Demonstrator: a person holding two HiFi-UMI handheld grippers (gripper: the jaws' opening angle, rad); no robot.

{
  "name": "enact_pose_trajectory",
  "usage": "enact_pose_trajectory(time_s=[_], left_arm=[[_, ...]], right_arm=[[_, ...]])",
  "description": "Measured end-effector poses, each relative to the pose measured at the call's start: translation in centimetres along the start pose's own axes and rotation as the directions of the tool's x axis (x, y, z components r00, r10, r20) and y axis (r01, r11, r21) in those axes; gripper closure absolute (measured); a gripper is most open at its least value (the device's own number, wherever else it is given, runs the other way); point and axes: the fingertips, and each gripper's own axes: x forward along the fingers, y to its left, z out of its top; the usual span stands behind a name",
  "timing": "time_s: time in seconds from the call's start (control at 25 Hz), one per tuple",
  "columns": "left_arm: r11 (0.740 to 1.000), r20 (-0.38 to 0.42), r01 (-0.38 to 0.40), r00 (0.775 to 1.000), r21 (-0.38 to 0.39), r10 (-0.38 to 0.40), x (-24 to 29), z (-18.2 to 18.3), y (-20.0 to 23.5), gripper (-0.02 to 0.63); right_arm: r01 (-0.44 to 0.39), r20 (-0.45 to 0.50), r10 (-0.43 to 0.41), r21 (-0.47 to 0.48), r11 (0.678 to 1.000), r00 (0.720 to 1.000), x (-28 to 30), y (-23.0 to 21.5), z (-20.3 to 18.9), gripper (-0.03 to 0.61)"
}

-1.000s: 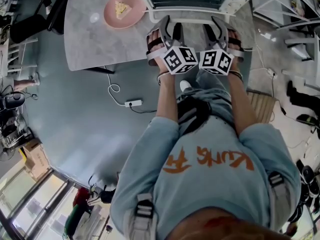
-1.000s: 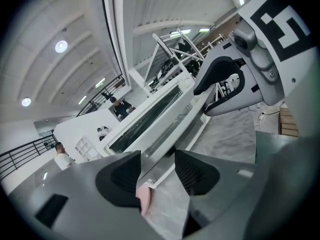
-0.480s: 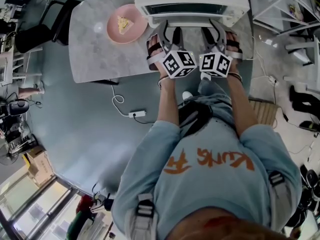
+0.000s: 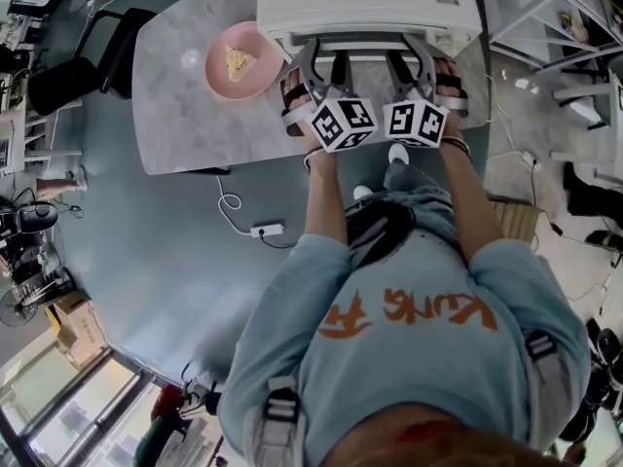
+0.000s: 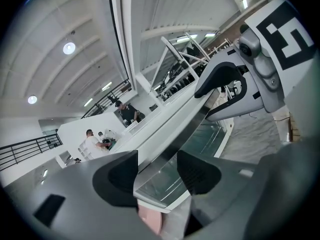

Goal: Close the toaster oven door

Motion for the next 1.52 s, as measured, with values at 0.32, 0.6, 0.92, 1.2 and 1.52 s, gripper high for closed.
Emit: enact_pose_trajectory(time_s=[0.32, 0.6, 0.92, 1.2, 1.52], left_arm=[[1.000, 0.012, -0.012, 1.000, -0.017, 0.012, 0.7, 0.3, 0.3, 0.379], [0.997, -0.061, 0.077, 0.995, -0.009, -0.077, 0.7, 0.2, 0.3, 0.377], [0.983, -0.028, 0.166, 0.985, -0.076, -0.168, -0.3, 1.3, 0.7, 0.371], [0.914, 0.233, 0.123, 0.972, -0.388, -0.032, -2.0, 6.6, 6.7, 0.379], [0.789, 0.364, 0.122, 0.921, -0.602, 0.135, -1.8, 11.9, 11.8, 0.582]], right_arm=[[-0.019, -0.003, 0.019, -0.010, 1.000, 1.000, 0.6, -0.4, -0.1, 0.394], [-0.179, 0.005, 0.180, 0.121, 0.976, 0.984, 0.3, -0.2, 0.4, 0.373], [-0.380, 0.179, 0.337, 0.350, 0.856, 0.924, -0.6, -1.4, 2.4, 0.400], [-0.376, 0.345, 0.199, 0.582, 0.721, 0.917, -0.4, -6.5, 4.1, 0.518], [-0.316, 0.427, -0.018, 0.695, 0.646, 0.904, 0.4, -15.5, 6.1, 0.581]])
